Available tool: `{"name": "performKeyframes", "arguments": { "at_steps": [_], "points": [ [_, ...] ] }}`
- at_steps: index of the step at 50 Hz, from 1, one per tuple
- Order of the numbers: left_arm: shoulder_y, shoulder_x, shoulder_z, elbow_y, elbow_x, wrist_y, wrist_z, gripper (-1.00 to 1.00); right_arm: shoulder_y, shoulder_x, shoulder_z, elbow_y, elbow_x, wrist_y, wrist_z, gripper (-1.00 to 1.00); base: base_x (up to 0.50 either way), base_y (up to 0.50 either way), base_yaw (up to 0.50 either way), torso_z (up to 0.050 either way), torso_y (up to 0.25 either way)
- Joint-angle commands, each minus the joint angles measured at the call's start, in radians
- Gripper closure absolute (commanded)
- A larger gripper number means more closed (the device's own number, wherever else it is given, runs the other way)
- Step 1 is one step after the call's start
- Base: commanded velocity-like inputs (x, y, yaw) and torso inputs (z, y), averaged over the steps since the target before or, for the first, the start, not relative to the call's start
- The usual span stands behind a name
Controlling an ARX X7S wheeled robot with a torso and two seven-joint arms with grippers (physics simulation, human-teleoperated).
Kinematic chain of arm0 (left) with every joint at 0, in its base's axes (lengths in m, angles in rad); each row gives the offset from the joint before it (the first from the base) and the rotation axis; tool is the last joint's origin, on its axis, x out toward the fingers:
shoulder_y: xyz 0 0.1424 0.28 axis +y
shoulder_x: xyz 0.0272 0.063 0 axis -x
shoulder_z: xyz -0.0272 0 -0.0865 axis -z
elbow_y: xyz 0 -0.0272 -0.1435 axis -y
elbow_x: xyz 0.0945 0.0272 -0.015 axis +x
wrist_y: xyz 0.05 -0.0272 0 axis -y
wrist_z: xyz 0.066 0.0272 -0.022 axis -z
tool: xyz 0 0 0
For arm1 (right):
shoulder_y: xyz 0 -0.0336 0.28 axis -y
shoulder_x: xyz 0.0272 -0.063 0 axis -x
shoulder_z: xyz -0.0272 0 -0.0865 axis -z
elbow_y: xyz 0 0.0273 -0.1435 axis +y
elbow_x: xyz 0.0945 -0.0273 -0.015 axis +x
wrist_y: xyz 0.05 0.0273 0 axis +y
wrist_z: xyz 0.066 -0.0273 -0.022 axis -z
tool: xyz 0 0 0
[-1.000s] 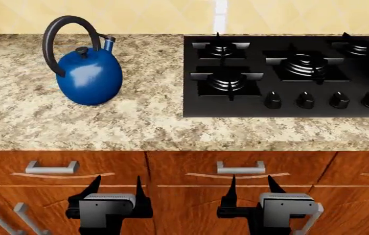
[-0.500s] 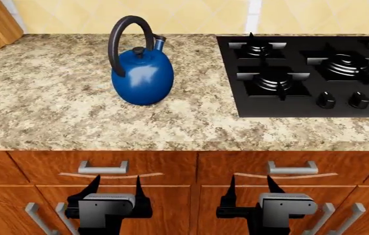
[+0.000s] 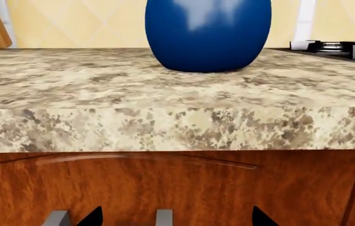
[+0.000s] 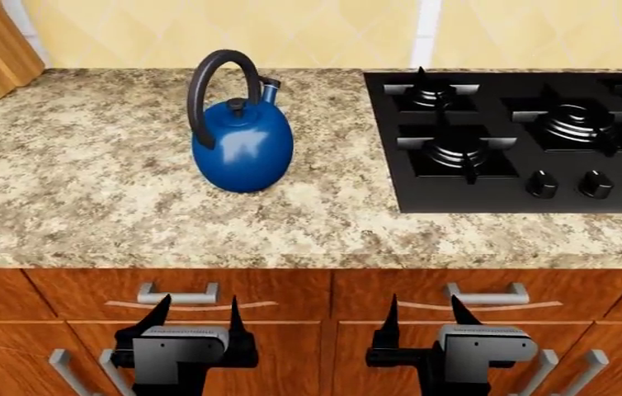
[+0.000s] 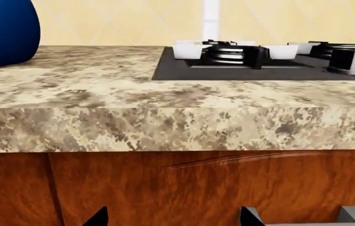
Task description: Pick the kettle from the counter and place it on a stove burner. Then turn the burner on.
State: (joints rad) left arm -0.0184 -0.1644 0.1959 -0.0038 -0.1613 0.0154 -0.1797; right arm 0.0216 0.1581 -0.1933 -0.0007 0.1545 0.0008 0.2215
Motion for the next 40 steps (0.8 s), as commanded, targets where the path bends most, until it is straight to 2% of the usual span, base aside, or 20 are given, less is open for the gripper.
{"name": "performKeyframes", "arguments": {
  "at_steps": [1, 19, 22, 23, 27, 30, 31, 33, 34, 36, 37, 40],
  "points": [
    [0.000, -0.006, 0.007, 0.004, -0.010, -0.004, -0.005, -1.00, 0.002, 0.006, -0.008, 0.000, 0.007, 0.005, 0.006, -1.00, 0.00, 0.00, 0.00, 0.050, 0.000],
    [0.003, -0.020, 0.024, 0.018, -0.025, -0.005, 0.001, -1.00, 0.002, 0.014, -0.017, -0.003, 0.011, 0.005, 0.023, -1.00, 0.00, 0.00, 0.00, 0.050, 0.000],
    [0.012, -0.019, 0.008, 0.046, -0.065, -0.006, 0.008, -1.00, 0.000, 0.015, -0.015, -0.018, 0.019, 0.015, 0.026, -1.00, 0.00, 0.00, 0.00, 0.050, 0.000],
    [0.019, -0.025, 0.000, 0.092, -0.094, -0.035, 0.009, -1.00, -0.010, 0.008, 0.009, -0.070, 0.075, 0.041, 0.028, -1.00, 0.00, 0.00, 0.00, 0.003, 0.000],
    [0.038, -0.110, -0.011, 0.413, -0.130, -0.217, -0.028, -1.00, -0.055, 0.074, 0.020, -0.449, 0.141, 0.273, 0.079, -1.00, 0.00, 0.00, 0.00, 0.000, 0.000],
    [0.017, -0.183, -0.077, 0.653, -0.274, -0.430, -0.066, -1.00, -0.057, 0.144, 0.054, -0.715, 0.242, 0.492, 0.120, -1.00, 0.00, 0.00, 0.00, 0.000, 0.000],
    [-0.006, -0.232, -0.084, 0.734, -0.279, -0.500, -0.079, -1.00, -0.033, 0.170, 0.087, -0.812, 0.314, 0.597, 0.145, -1.00, 0.00, 0.00, 0.00, 0.000, 0.000],
    [-0.044, -0.273, -0.144, 0.825, -0.386, -0.619, -0.106, -1.00, 0.020, 0.210, 0.133, -0.923, 0.412, 0.745, 0.185, -1.00, 0.00, 0.00, 0.00, 0.000, 0.000],
    [-0.071, -0.288, -0.175, 0.856, -0.435, -0.670, -0.126, -1.00, 0.069, 0.223, 0.194, -0.972, 0.523, 0.849, 0.226, -1.00, 0.00, 0.00, 0.00, 0.000, 0.000],
    [-0.147, -0.352, -0.245, 0.938, -0.602, -0.792, -0.149, -1.00, 0.153, 0.262, 0.252, -1.017, 0.644, 0.983, 0.286, -1.00, 0.00, 0.00, 0.00, 0.000, 0.000],
    [-0.169, -0.369, -0.255, 0.954, -0.635, -0.821, -0.157, -1.00, 0.181, 0.268, 0.276, -1.027, 0.693, 1.020, 0.311, -1.00, 0.00, 0.00, 0.00, 0.000, 0.000],
    [-0.372, -0.465, -0.322, 0.960, -0.932, -1.009, -0.269, -1.00, 0.394, 0.332, 0.385, -1.015, 1.022, 1.213, 0.498, -1.00, 0.00, 0.00, 0.00, 0.000, 0.000]
  ]
}}
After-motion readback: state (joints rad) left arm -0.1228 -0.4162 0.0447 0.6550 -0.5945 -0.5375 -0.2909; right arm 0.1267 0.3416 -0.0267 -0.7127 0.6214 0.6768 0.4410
